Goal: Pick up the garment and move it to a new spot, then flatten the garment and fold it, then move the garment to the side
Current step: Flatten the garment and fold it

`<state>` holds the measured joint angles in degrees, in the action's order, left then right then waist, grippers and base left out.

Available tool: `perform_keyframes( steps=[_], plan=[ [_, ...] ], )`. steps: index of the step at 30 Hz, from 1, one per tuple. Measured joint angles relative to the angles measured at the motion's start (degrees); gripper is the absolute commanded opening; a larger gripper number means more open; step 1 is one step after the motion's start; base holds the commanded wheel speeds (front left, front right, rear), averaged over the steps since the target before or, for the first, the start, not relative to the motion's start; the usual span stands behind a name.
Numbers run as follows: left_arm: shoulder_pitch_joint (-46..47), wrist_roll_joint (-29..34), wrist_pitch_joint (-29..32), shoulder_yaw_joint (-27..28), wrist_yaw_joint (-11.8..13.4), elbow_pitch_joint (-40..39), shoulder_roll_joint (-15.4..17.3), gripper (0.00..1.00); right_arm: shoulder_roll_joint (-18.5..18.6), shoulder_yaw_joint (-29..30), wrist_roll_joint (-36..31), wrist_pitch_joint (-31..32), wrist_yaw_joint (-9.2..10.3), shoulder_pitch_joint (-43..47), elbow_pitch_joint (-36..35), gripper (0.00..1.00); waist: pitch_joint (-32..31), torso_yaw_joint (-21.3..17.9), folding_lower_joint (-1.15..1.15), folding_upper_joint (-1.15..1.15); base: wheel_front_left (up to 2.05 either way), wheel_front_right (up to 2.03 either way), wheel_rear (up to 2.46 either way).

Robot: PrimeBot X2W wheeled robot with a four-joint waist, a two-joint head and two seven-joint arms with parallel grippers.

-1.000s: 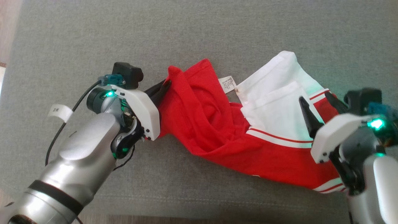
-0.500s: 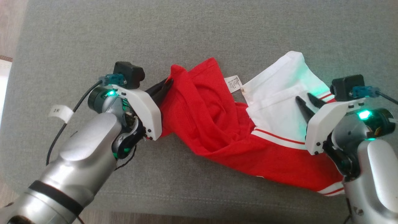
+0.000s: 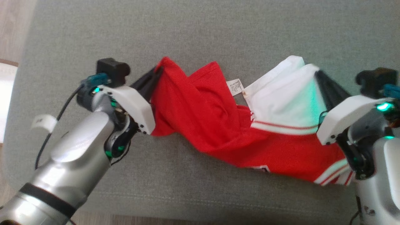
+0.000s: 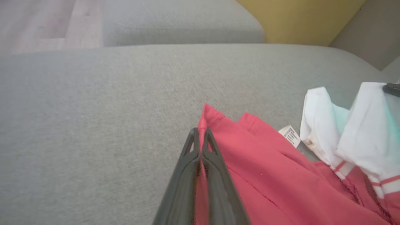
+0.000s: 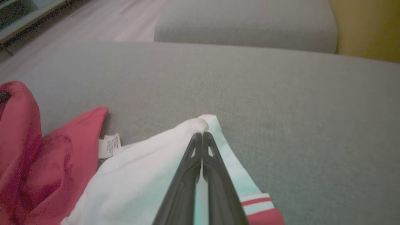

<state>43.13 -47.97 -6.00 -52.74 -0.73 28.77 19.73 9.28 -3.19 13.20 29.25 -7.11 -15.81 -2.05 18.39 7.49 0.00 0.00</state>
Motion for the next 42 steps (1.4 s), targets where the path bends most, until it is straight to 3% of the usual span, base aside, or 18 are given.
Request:
perform_keyframes(
  steps=[9,15,20,26,33,38,42],
  plan=[
    [-4.4,1.8,-6.9,5.4,7.0,-12.0,5.4,0.00,0.3,4.2,-0.1,-13.5,0.00,1.3,-9.0,0.00,-4.4,0.4,0.00,0.00,0.00,0.00,0.00],
    [-5.1,5.4,-8.2,12.3,13.7,-27.1,10.8,0.00,1.5,6.8,-1.0,-16.2,0.00,1.0,-16.2,0.00,-7.7,0.9,0.00,0.00,0.00,0.00,0.00],
    [-5.1,8.4,-8.2,16.3,17.0,-37.5,15.6,0.00,3.6,9.2,-1.9,-16.6,0.00,-2.6,-22.6,0.00,-10.3,1.4,0.00,0.00,0.00,0.00,0.00],
    [1.3,10.2,-4.4,18.7,18.1,-44.6,19.3,0.00,8.6,13.6,-1.5,-15.0,0.00,-10.8,-28.1,0.00,-13.7,1.9,0.00,0.00,0.00,0.00,0.00],
    [6.6,10.4,-0.3,19.6,18.2,-47.1,20.2,0.00,11.9,16.5,1.6,-11.8,0.00,-17.0,-30.3,0.00,-16.1,2.1,0.00,0.00,0.00,0.00,0.00],
    [7.0,9.7,0.5,19.3,17.8,-45.8,19.8,0.00,12.8,16.7,4.3,-10.2,0.00,-20.6,-28.2,0.00,-16.1,2.1,0.00,0.00,0.00,0.00,0.00],
    [7.4,7.8,0.3,18.4,15.9,-41.7,17.9,0.00,12.8,14.4,6.4,-10.0,0.00,-22.5,-22.5,0.00,-14.8,2.0,0.00,0.00,0.00,0.00,0.00]
  ],
)
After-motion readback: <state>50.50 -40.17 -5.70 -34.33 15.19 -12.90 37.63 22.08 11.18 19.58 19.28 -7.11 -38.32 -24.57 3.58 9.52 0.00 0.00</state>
